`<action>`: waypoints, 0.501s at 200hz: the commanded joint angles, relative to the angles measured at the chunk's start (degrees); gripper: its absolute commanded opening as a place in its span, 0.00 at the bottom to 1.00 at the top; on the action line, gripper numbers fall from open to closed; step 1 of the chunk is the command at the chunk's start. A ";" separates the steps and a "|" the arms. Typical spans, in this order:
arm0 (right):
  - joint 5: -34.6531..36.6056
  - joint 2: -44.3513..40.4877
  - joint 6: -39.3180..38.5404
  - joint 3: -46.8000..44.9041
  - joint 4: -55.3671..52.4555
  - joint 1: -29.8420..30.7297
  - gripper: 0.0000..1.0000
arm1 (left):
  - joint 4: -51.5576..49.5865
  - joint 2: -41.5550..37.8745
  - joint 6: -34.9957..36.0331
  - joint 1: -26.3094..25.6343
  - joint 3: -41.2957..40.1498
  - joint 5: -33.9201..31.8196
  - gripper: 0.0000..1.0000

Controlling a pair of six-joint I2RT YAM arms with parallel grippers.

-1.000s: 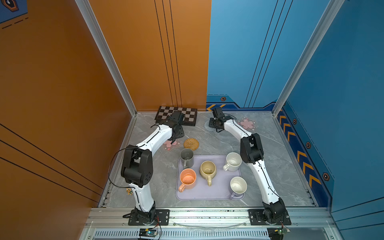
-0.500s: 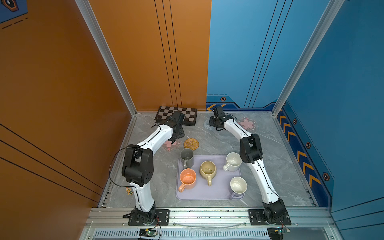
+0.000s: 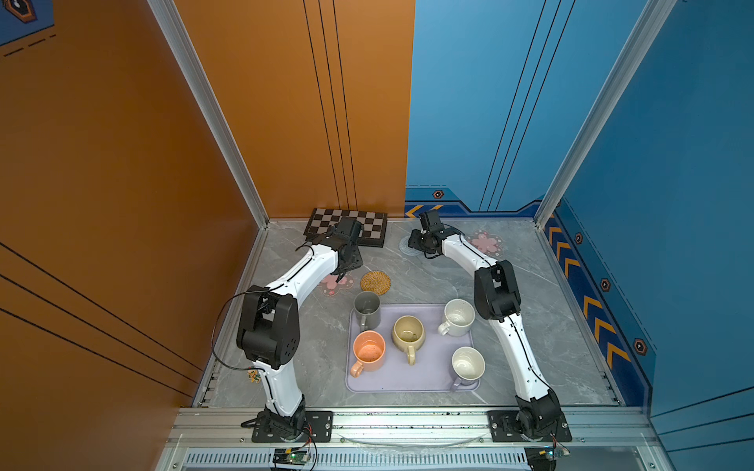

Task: Place cups on coasters
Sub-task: Move the coaster to the top-center of the table.

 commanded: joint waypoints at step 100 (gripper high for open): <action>-0.37 -23.65 -6.14 -21.59 0.78 0.78 0.55 | -0.28 -9.44 0.08 -1.29 -5.01 2.07 0.48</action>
